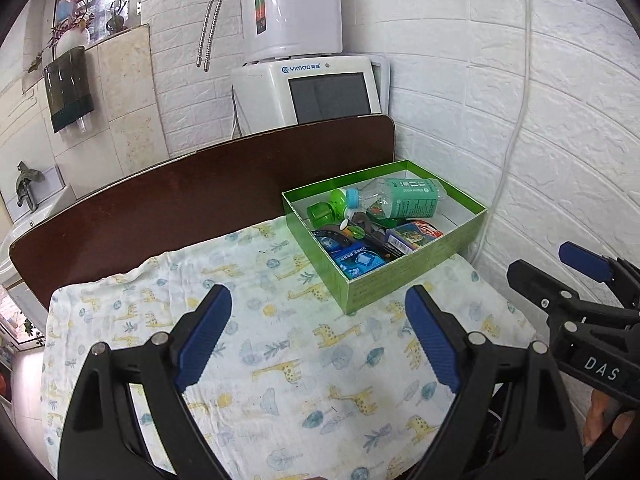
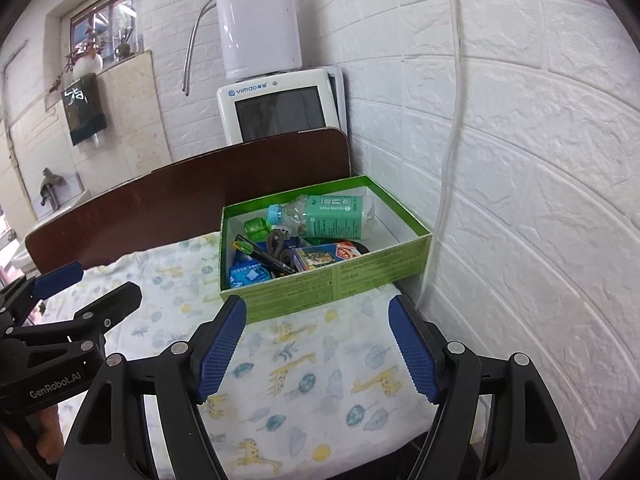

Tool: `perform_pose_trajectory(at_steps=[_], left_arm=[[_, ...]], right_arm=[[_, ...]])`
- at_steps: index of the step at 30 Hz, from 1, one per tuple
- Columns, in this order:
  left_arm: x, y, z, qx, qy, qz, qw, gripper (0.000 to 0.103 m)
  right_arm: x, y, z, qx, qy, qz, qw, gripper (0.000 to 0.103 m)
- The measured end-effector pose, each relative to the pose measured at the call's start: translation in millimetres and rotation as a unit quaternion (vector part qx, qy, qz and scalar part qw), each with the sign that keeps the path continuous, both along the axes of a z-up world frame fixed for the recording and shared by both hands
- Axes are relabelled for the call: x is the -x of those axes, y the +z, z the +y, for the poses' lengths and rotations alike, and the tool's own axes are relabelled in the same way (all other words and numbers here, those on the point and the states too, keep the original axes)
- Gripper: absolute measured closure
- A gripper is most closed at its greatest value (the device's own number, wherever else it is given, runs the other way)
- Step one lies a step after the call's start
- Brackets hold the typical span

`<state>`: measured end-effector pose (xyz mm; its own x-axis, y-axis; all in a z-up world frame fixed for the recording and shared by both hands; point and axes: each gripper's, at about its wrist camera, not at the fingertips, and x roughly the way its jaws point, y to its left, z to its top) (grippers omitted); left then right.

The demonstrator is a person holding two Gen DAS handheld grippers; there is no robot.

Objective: Organize rigid objects

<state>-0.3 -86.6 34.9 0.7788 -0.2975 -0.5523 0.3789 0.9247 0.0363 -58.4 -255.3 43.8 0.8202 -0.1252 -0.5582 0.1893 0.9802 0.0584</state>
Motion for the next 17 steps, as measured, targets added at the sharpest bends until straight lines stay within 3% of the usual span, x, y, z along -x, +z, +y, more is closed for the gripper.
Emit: perform_pose_trajectory(at_steps=[17], left_arm=[[0.0, -5.4, -7.9, -0.005, -0.013, 0.009, 0.9999, 0.015]], right_arm=[[0.1, -4.9, -5.1, -0.011, -0.005, 0.011, 1.000, 0.020]])
